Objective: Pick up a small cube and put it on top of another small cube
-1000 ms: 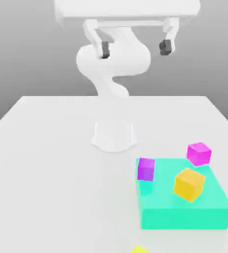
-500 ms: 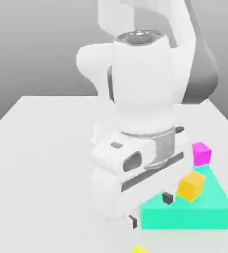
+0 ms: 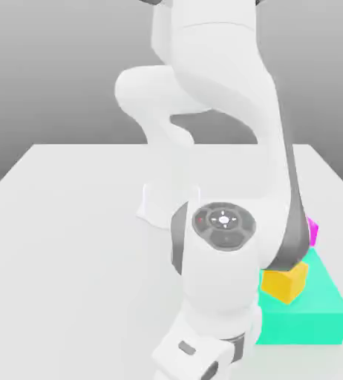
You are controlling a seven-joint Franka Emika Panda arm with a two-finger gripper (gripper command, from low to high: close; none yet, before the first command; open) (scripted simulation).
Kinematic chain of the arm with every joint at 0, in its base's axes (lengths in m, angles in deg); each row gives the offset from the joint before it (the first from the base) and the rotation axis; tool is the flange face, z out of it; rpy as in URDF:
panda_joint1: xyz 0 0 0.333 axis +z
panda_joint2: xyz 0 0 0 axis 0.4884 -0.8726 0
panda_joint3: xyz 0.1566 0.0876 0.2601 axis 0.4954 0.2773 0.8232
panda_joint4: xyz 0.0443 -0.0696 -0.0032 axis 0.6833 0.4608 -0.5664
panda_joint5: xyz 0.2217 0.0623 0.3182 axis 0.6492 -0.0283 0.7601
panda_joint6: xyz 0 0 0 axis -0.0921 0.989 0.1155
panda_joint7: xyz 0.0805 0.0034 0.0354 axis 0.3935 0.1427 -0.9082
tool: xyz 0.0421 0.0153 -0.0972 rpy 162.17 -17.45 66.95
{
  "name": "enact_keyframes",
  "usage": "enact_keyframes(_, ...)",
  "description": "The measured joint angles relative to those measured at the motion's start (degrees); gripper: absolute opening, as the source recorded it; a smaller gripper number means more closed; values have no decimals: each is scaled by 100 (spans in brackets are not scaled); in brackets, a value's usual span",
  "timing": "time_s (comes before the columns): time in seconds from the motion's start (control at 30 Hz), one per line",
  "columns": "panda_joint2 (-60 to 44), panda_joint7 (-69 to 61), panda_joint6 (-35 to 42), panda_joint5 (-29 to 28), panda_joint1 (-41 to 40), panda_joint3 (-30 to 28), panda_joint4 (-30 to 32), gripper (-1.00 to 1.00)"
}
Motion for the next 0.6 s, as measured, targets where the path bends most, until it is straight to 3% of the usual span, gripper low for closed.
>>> enact_keyframes(0.17, 898, 168, 661, -121, 162, -118, 254, -100)
enact_keyframes(0.4, 2218, 869, 1264, 34, 634, 237, 1050, -100)
enact_keyframes(0.6, 3439, 1803, 1704, -274, 1131, 549, 1774, -100)
